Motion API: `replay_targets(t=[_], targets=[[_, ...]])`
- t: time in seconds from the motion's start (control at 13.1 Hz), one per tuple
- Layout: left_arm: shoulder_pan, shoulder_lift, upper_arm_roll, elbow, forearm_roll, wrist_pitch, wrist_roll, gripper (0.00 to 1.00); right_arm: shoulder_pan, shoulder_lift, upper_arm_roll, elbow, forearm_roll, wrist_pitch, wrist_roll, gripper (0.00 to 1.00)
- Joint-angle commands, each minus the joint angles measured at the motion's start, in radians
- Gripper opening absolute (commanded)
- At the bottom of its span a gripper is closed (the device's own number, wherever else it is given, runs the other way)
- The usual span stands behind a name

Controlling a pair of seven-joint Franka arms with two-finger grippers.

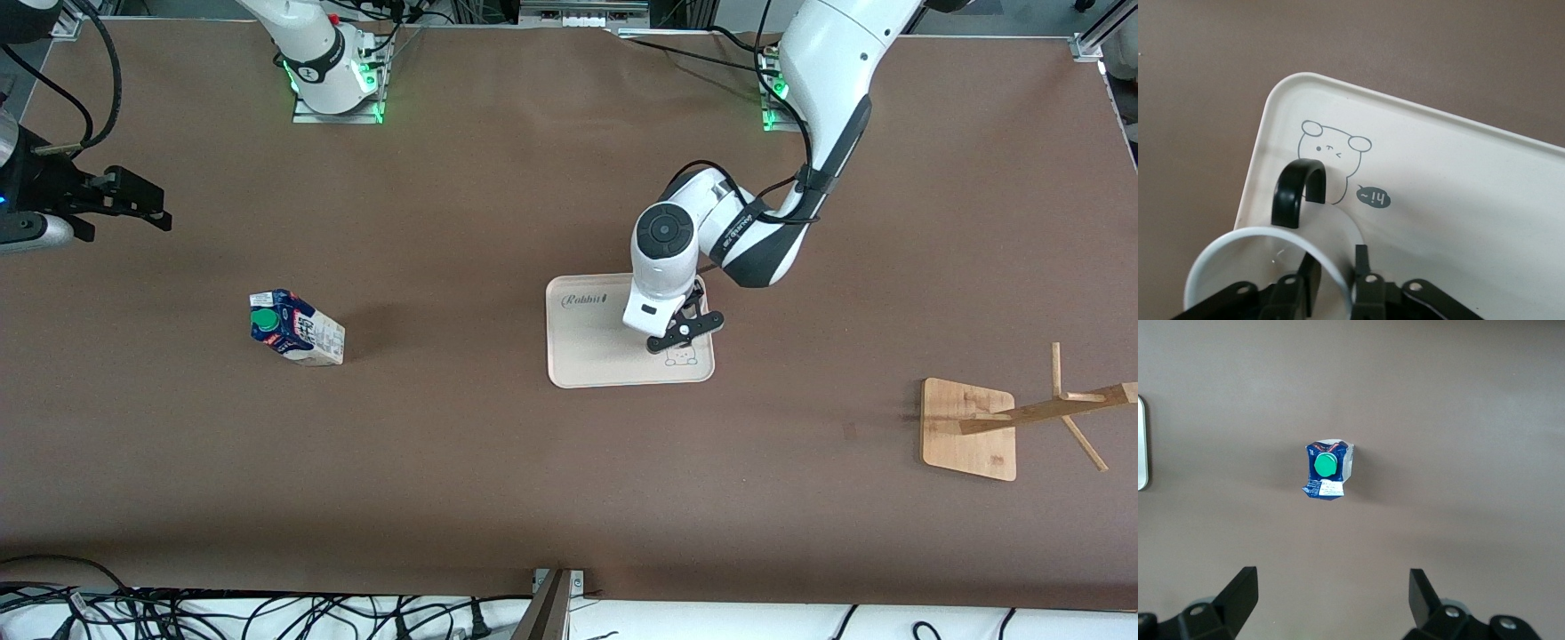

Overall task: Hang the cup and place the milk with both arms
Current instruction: 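Grasp the white mug by its rim with the left gripper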

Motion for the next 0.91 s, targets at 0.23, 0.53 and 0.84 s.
replay_targets(t=[0.23, 0.53, 0.84], targets=[[-0.006, -0.004, 0.003, 0.008, 0.026, 0.004, -0.015, 0.0, -0.007, 0.009, 0.002, 0.003, -0.014, 0.008, 0.008, 1.0], [0.008, -0.042, 0.005, 0.047, 0.025, -0.01, -0.005, 0.0, -0.004, 0.0, 0.004, -0.024, -0.02, 0.022, 0.021, 1.0], [0.055, -0.095, 0.013, 0.048, 0.026, -0.036, 0.096, 0.0, -0.004, -0.082, 0.004, -0.151, -0.021, 0.041, 0.022, 1.0]])
